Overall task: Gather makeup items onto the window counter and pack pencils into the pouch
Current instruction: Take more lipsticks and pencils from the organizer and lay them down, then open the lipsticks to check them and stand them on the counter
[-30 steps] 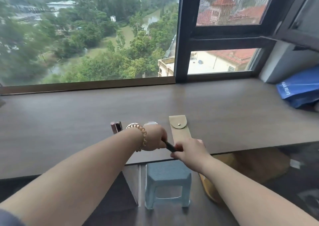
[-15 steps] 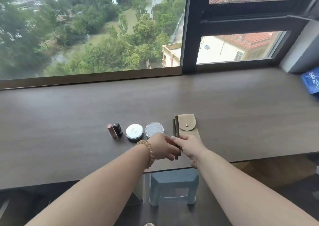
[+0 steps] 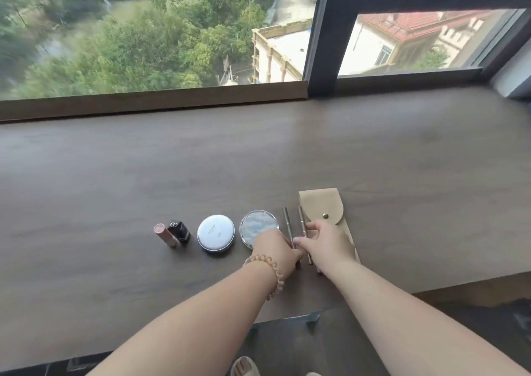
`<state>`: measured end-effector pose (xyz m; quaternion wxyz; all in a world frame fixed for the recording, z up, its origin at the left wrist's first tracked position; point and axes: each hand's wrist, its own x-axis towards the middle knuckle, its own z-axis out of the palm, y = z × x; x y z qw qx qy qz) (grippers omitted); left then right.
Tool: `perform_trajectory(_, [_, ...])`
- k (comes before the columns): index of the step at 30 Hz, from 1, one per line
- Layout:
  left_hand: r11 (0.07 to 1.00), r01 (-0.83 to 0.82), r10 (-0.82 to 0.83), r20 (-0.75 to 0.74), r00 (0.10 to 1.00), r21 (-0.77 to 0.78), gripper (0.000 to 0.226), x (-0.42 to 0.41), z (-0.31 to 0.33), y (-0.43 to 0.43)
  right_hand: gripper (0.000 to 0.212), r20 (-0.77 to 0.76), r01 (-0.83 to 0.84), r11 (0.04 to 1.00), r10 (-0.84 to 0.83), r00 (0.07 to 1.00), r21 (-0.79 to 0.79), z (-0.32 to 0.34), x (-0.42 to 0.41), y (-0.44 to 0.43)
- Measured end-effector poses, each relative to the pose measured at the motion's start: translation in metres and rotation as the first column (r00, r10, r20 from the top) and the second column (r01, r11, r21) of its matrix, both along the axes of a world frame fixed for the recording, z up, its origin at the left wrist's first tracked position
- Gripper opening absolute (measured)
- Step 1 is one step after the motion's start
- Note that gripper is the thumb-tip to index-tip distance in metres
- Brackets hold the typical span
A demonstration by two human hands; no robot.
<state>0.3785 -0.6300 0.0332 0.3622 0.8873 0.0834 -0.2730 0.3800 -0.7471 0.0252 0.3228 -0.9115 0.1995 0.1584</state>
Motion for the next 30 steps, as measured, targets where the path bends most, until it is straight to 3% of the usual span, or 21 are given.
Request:
perform_trajectory(4, [0.998,-0.036,0.033,0.064,0.997,0.054,0.019,0.001,-0.01,-0.005,0.039,0.081,-0.111,0.983,0.124,0.989,-0.148,-0.007,0.008,0.001])
perform_trajectory(8, [0.991,-0.087,0.074,0.126,0.989,0.104,0.02,-0.002,-0.012,-0.014,0.034,0.16,-0.159,0.96,0.198,0.967,-0.229,-0.01,0.01,0.002])
perform_trajectory(17, [0.955,-0.232,0.185,0.237,0.954,0.187,0.02,-0.008,-0.014,-0.026,0.032,0.196,-0.233,0.94,0.284,0.939,-0.248,-0.014,0.007,-0.007])
perform_trajectory(30, [0.93,-0.306,0.253,0.251,0.934,0.203,0.033,-0.039,0.02,-0.018,0.024,0.272,-0.331,0.924,0.374,0.887,-0.193,0.016,-0.005,-0.015])
